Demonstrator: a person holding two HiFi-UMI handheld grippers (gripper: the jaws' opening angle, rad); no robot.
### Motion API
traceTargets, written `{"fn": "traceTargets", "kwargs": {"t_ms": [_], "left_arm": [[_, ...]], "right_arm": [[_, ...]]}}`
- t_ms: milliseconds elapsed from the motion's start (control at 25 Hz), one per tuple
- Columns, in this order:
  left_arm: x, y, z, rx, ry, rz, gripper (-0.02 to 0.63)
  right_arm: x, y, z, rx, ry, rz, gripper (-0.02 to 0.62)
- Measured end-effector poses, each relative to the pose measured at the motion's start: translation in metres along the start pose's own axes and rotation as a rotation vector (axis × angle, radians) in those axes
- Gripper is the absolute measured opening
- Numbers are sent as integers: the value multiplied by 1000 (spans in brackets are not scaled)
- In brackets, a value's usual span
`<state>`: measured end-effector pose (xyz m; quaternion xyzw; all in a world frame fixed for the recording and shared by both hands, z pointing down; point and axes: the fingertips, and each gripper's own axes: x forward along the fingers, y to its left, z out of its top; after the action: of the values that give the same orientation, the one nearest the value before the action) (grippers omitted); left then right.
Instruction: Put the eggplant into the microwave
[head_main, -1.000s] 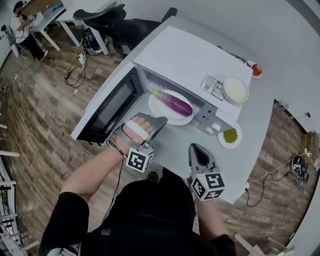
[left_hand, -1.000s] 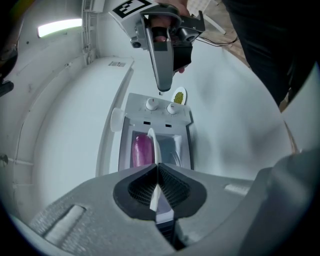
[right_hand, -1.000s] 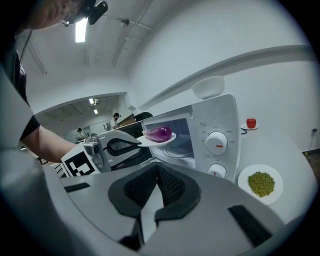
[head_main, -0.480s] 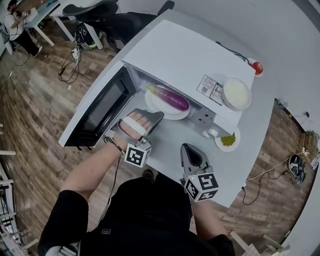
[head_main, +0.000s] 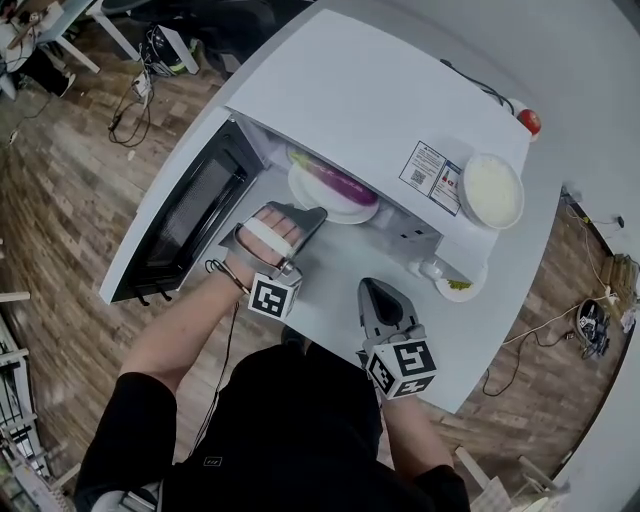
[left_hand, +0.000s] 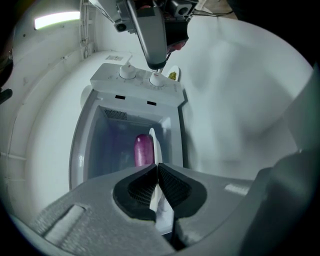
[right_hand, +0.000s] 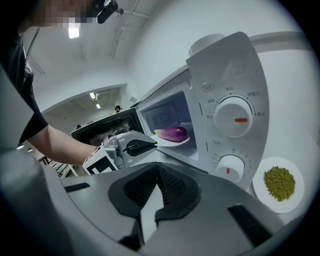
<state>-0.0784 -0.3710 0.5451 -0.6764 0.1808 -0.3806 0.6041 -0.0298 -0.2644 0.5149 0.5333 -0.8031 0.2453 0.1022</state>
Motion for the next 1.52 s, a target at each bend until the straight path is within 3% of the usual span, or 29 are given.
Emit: {"fn": "traceTargets", "kwargs": {"t_ms": [680,1240,1320,1520], "left_arm": [[26,-15,-15,33,60,-87,18],[43,-6,-24,85,123,-221,21],[46,-8,-24,53,137,-261,21],[44,-35,-3,-172,60,-438,21]], "right_arm": [[11,1,-9,23,46,15,15],[8,5,0,60,23,12,15],[7,4,1,58,24,10,15],[5,-2,6,60,13,-7,15]]}}
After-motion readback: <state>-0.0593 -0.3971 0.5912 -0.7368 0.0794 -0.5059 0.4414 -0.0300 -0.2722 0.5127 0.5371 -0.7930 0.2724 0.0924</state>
